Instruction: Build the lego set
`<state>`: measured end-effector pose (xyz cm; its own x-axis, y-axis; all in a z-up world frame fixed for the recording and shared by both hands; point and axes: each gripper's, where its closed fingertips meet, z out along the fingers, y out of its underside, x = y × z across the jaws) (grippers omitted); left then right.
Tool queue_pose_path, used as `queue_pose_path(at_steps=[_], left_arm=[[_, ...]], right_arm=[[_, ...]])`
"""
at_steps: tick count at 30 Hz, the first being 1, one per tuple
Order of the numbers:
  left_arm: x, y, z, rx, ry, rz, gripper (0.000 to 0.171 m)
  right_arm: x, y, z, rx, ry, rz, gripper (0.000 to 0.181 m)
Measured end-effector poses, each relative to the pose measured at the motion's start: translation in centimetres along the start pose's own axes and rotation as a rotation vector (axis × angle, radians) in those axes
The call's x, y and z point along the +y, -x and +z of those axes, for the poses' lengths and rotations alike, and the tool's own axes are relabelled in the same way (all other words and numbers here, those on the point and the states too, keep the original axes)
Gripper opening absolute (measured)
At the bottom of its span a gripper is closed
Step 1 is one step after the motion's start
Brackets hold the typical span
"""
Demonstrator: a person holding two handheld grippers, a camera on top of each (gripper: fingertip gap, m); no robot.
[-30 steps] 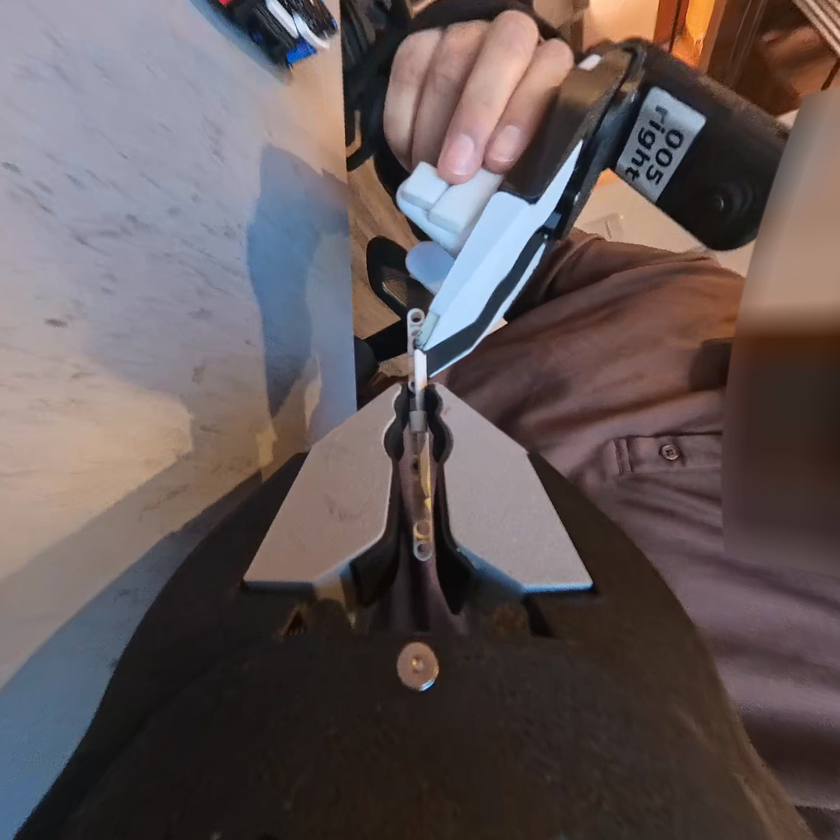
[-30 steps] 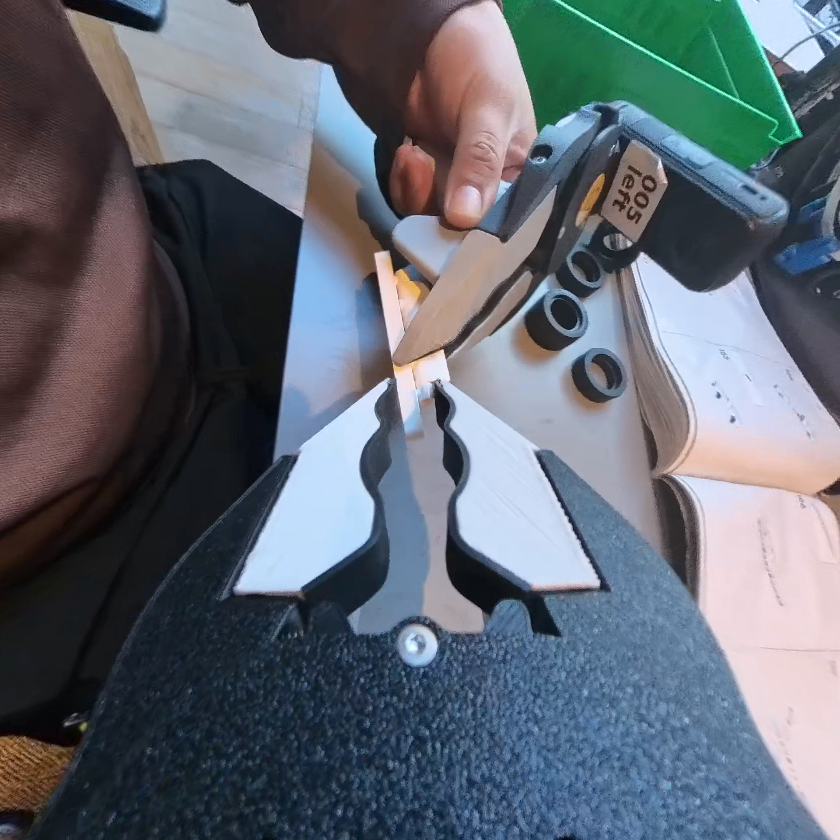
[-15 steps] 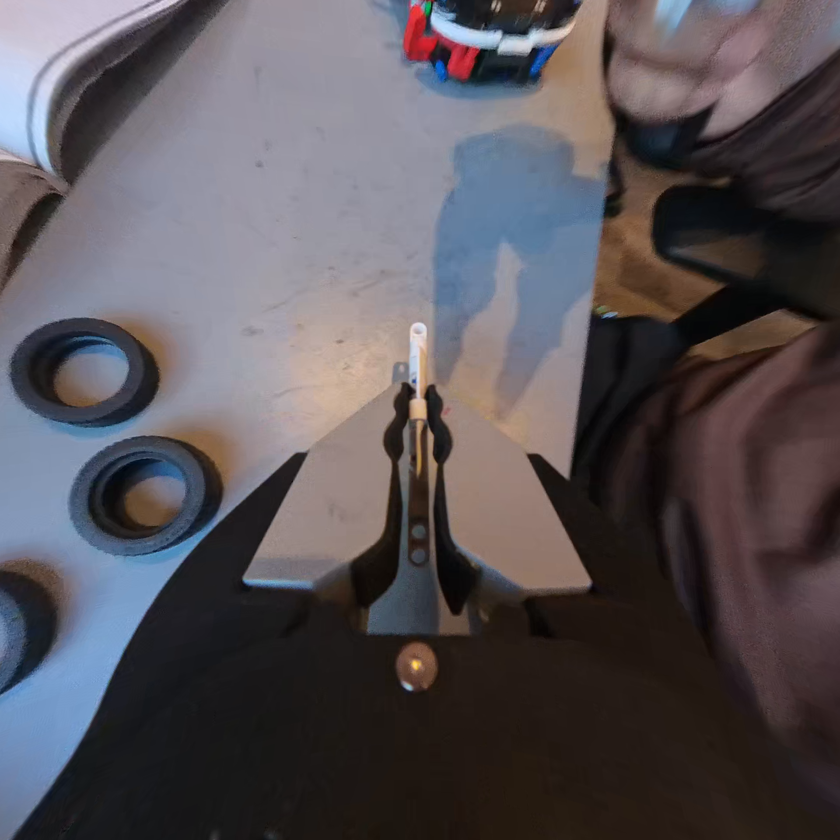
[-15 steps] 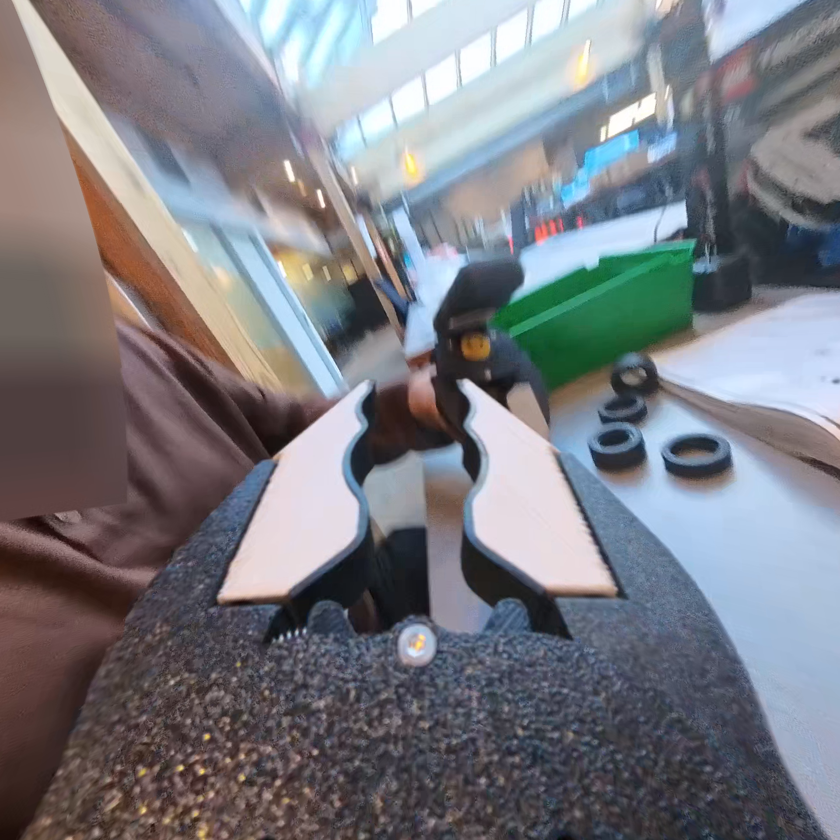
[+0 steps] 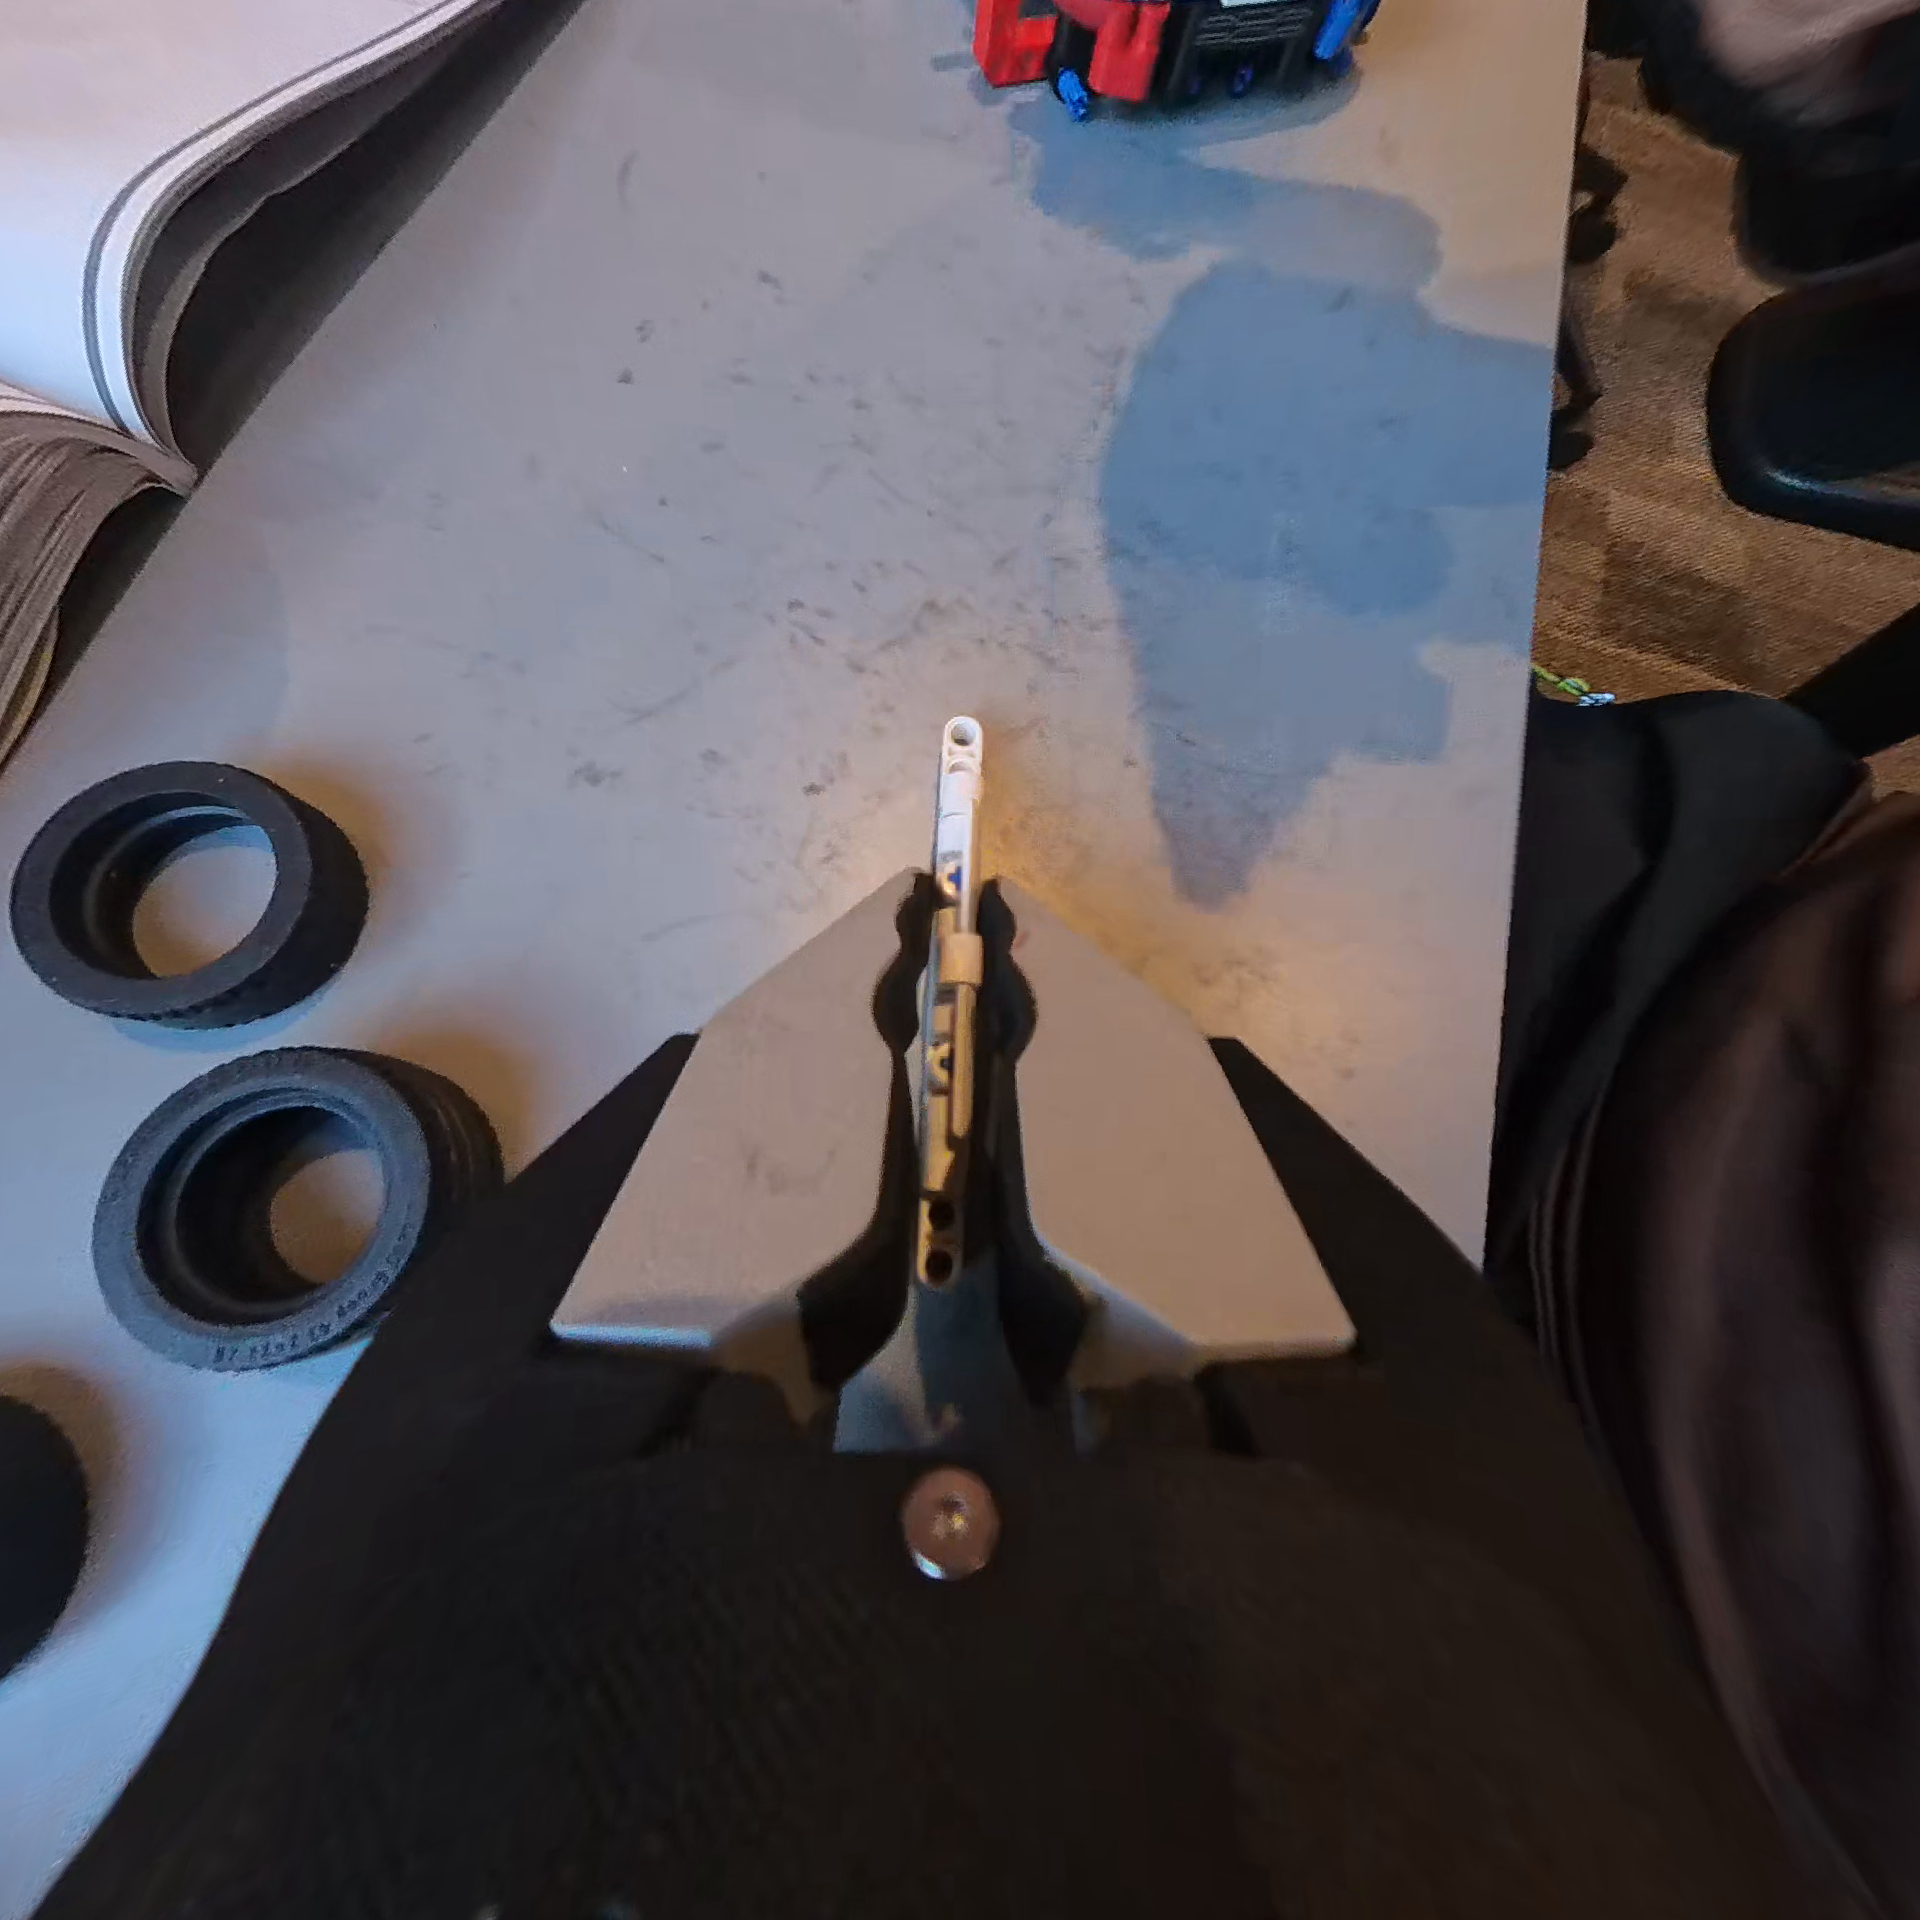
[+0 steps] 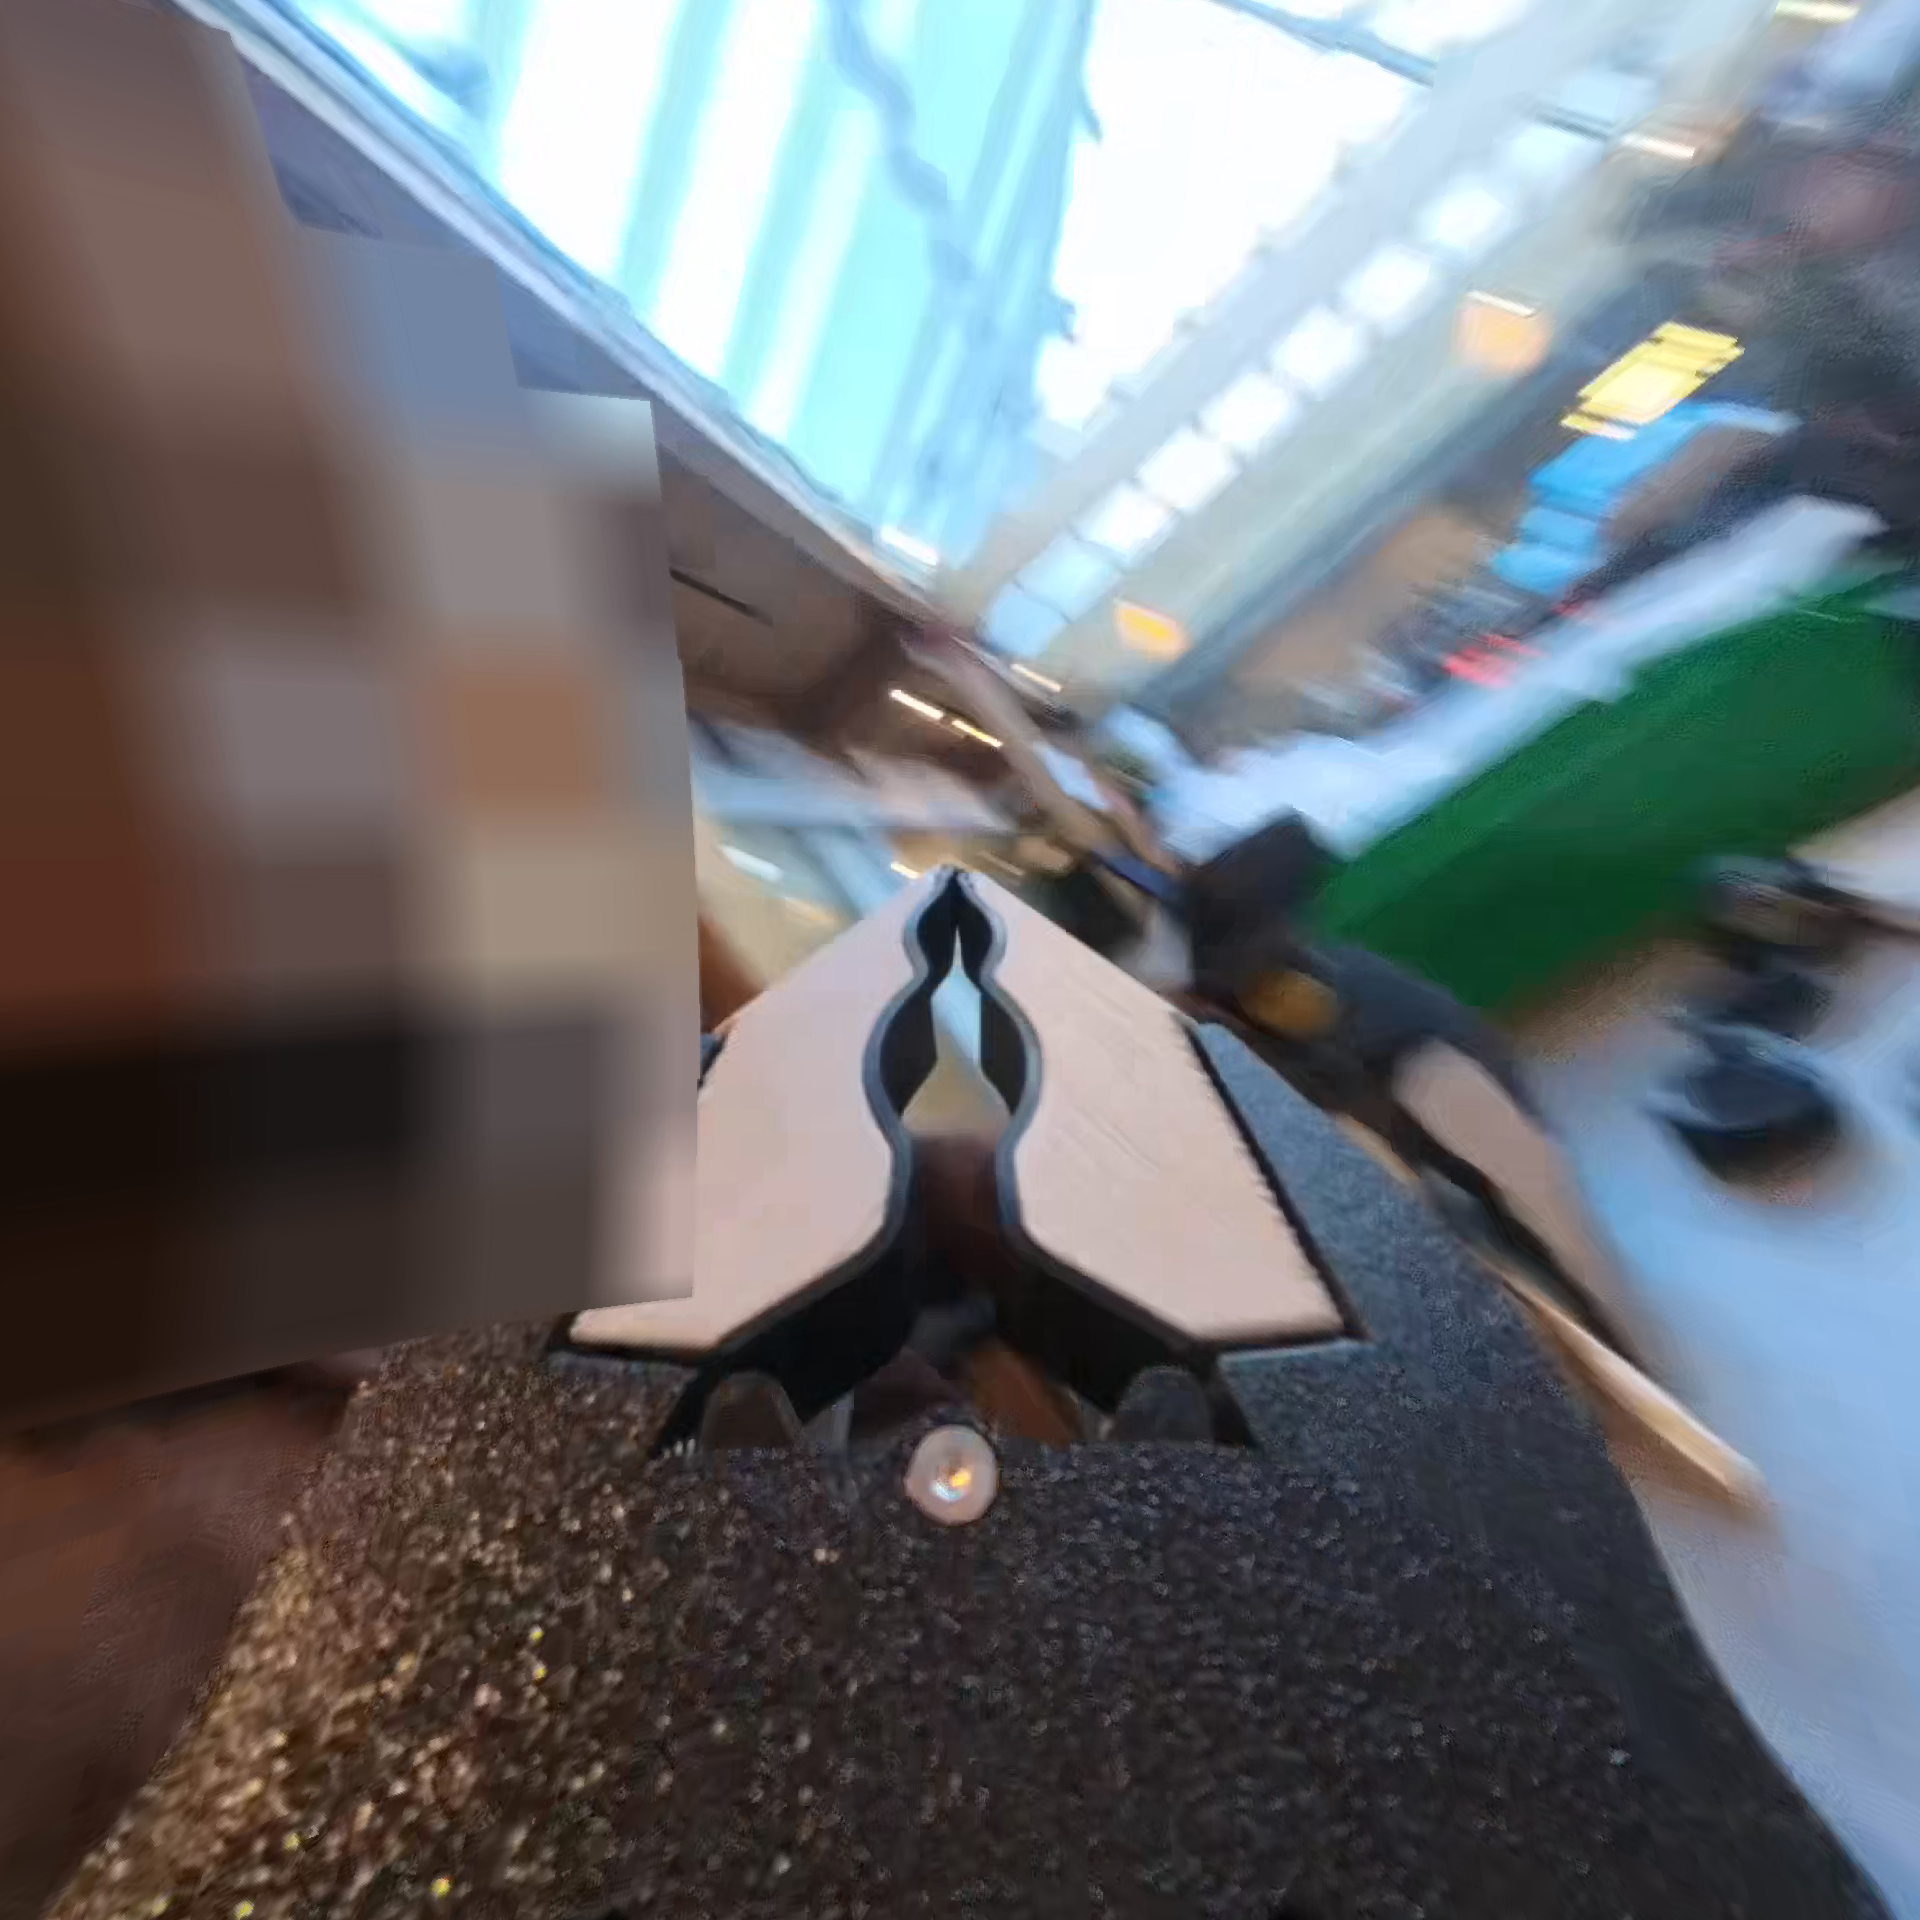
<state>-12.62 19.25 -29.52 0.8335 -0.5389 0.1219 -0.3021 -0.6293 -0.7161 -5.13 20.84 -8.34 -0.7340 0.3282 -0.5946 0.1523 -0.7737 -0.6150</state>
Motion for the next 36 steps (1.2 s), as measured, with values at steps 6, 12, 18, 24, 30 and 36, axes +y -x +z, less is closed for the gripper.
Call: queue_pose_path(at_steps=[6,12,18,24,30,36], left_arm=[[0.5,0.2,-0.6,0.005,-0.001,0.001,0.010],[0.6,-0.3,-1.0,0.203,0.003,-0.220,0.005],[-0.4,-1.7,-1.9,0.475,-0.035,-0.470,0.005],[-1.1,-3.6,-2.5,0.643,-0.020,-0.489,0.005],[-1.6,-5.1,-3.1,0.766,0.000,-0.501,0.005],[-0.9,-3.1,-1.6,0.563,0.030,-0.431,0.005]], right_arm=[[4.1,-8.4,-3.0,0.624,0.423,-0.452,0.000],[7.7,-12.4,-5.3,0.817,0.852,-0.789,0.024],[11.0,-13.9,-5.3,0.762,1.070,-0.995,0.046],[12.6,-14.3,-4.5,0.680,1.197,-1.195,0.036],[12.9,-13.8,-4.6,0.650,1.226,-1.307,0.010],[11.9,-15.5,-6.1,0.776,1.234,-1.222,0.032]])
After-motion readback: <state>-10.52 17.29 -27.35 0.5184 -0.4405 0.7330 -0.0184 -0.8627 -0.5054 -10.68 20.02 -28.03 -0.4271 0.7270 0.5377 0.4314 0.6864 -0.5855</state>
